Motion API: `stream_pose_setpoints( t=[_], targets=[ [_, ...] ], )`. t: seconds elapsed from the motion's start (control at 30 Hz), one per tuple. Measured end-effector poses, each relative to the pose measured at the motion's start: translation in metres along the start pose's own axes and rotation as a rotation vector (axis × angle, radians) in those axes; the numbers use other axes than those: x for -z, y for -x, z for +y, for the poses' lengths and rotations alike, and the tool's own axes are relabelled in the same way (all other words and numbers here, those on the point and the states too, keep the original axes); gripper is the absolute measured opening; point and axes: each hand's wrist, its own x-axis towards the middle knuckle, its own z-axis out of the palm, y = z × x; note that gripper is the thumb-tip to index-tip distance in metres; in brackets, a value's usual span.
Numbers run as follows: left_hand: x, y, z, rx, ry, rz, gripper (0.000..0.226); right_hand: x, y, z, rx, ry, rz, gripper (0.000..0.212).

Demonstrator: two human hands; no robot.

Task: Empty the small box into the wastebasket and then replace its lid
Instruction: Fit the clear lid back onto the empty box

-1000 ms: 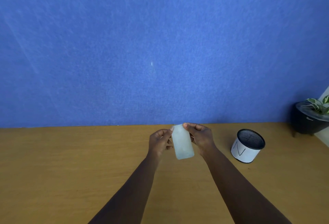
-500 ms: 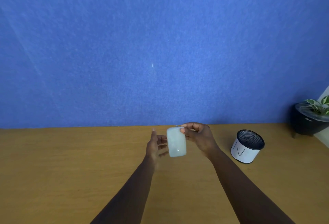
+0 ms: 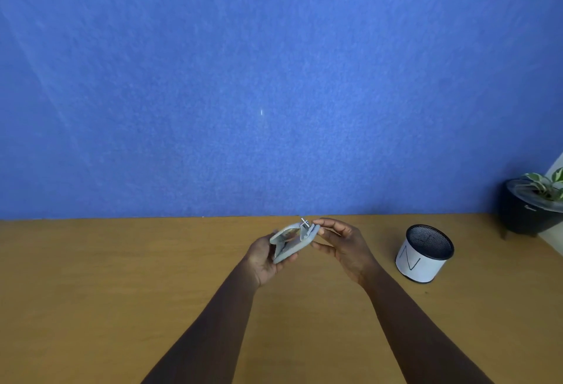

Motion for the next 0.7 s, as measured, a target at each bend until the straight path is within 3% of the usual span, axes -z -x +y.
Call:
stream_pose_setpoints(
  t=[0.17,0.27,0.5,0.6,0.7],
  targets=[
    [0.005,-0.008,-0.006,-0.146,-0.098,0.101,0.03,-0.004,-0.002,0.0,-0.193,0.039,0.112,0.028],
    [0.007,-0.009,-0.011,-0.193,-0.029,0.156,0.019,-0.008,-0.004,0.003,-0.288,0.007,0.217,0.029],
    [0.016,-0.023,-0.026,-0.201,-0.197,0.337,0.013,-0.014,-0.008,0.032,-0.434,0.066,0.391,0.029],
    [0.018,-0.031,-0.033,-0.208,-0.306,0.417,0.035,-0.016,-0.011,0.049,-0.488,0.112,0.432,0.032],
    [0.018,-0.034,-0.042,-0.192,-0.438,0.422,0.038,-0.014,-0.015,0.063,-0.511,0.181,0.467,0.032]
  ],
)
